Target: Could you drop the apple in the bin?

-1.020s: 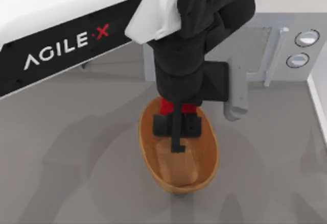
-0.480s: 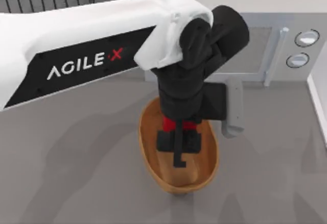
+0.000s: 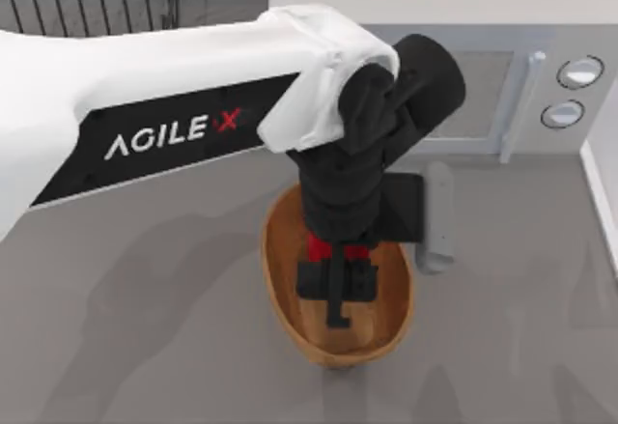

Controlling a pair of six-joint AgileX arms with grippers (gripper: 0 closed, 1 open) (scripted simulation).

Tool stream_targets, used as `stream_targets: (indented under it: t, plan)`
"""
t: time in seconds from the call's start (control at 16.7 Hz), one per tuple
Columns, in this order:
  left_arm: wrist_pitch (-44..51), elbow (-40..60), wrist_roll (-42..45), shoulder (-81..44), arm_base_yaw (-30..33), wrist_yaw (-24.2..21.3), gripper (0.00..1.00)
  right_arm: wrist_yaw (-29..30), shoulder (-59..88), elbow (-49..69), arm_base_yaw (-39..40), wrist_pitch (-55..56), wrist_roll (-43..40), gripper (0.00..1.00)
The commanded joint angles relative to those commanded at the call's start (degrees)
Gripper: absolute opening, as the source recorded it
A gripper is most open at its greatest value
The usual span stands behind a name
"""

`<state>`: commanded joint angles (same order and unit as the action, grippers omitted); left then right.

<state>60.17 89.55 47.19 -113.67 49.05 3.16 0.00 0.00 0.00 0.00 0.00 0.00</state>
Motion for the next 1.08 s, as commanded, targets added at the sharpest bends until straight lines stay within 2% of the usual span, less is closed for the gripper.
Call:
stream_targets:
  t: [0.72, 1.08]
  plan:
    - [0.00, 0.00, 0.00, 0.00, 0.00, 0.00, 0.98, 0.00, 0.00, 0.00, 0.00, 0.00, 0.00, 1.00]
    - [0.00, 0.00, 0.00, 0.00, 0.00, 0.00, 1.00, 0.00, 0.00, 0.00, 0.00, 0.00, 0.00, 1.00]
